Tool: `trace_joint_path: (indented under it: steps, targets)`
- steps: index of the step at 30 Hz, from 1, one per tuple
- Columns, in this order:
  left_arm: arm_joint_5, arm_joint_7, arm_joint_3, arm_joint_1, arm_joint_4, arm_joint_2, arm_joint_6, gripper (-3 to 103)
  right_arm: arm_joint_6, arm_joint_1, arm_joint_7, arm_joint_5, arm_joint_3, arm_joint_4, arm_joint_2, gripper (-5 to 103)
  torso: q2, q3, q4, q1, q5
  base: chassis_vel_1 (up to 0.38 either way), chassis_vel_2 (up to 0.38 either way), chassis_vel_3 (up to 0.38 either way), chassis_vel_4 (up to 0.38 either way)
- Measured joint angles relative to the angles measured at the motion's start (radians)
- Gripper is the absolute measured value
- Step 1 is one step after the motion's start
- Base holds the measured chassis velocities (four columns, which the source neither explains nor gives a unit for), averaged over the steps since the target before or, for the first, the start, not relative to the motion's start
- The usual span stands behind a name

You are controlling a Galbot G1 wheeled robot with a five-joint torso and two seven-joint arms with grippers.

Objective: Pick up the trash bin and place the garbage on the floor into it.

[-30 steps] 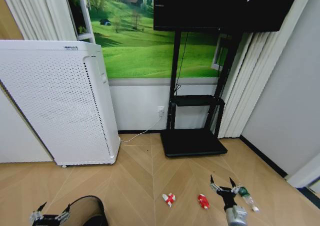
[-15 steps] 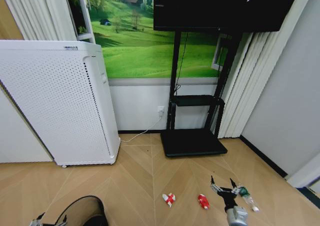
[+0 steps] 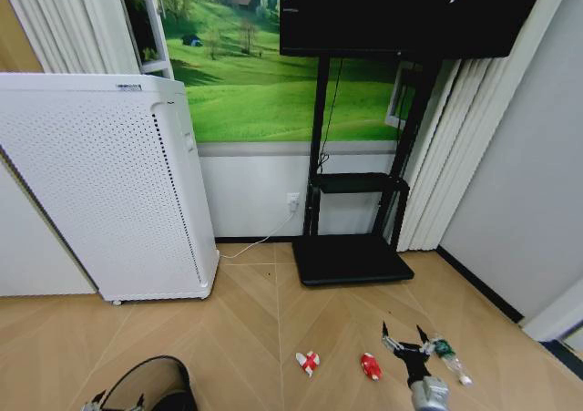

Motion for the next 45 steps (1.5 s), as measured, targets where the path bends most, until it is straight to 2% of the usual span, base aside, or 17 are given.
trace_joint_path:
  steps: [3, 4, 10, 13, 14, 22, 41, 42, 45]
  targets:
    - [0.0, -0.005, -0.004, 0.001, 0.005, 0.001, 0.008, 93, 0.0, 0.002, 0.0, -0.001, 0.0, -0.005, 0.0, 100, 0.0, 0.0, -0.0001, 0.0, 0.0, 0.0, 0.0, 0.0, 0.0]
    - [-0.001, -0.008, -0.008, 0.0, 0.012, 0.004, 0.011, 97, 0.0, 0.004, 0.0, -0.002, -0.002, -0.008, 0.0, 100, 0.0, 0.0, -0.0003, 0.0, 0.0, 0.0, 0.0, 0.0, 0.0]
    - [-0.013, -0.01, -0.012, -0.003, 0.022, 0.005, 0.03, 93, 0.0, 0.011, 0.0, -0.006, -0.007, -0.015, 0.003, 100, 0.0, 0.0, -0.0002, 0.0, 0.0, 0.0, 0.0, 0.0, 0.0]
    - [-0.022, -0.019, -0.012, -0.005, 0.025, 0.003, 0.049, 93, 0.0, 0.013, 0.0, -0.006, -0.008, -0.017, 0.002, 100, 0.0, 0.0, -0.0002, 0.0, -0.0001, 0.0, 0.0, 0.0, 0.0]
    - [-0.035, -0.028, -0.012, -0.006, 0.027, 0.003, 0.067, 89, 0.001, 0.013, 0.0, -0.007, -0.008, -0.021, 0.003, 100, 0.0, 0.0, -0.0002, 0.0, 0.0, 0.0, 0.0, 0.0, 0.0]
    - [-0.086, -0.049, -0.008, -0.021, 0.032, 0.004, 0.122, 93, 0.006, 0.014, -0.002, -0.015, -0.012, -0.029, 0.009, 100, 0.0, 0.0, -0.0002, 0.0, 0.0, 0.0, 0.0, 0.0, 0.0]
    - [-0.107, -0.049, 0.006, -0.049, 0.077, 0.0, 0.127, 93, 0.009, 0.012, -0.006, -0.025, -0.012, -0.03, 0.009, 100, 0.0, 0.0, -0.0002, 0.0, 0.0, 0.0, 0.0, 0.0, 0.0]
    - [-0.106, -0.048, 0.007, -0.052, 0.082, 0.0, 0.125, 96, 0.011, 0.01, -0.006, -0.027, -0.012, -0.03, 0.01, 100, 0.0, 0.0, -0.0003, 0.0, 0.0, 0.0, 0.0, 0.0, 0.0]
    - [-0.102, -0.046, 0.009, -0.054, 0.086, -0.001, 0.123, 93, 0.014, 0.009, -0.006, -0.027, -0.012, -0.03, 0.01, 100, 0.0, 0.0, -0.0002, 0.0, 0.0, 0.0, 0.0, 0.0, 0.0]
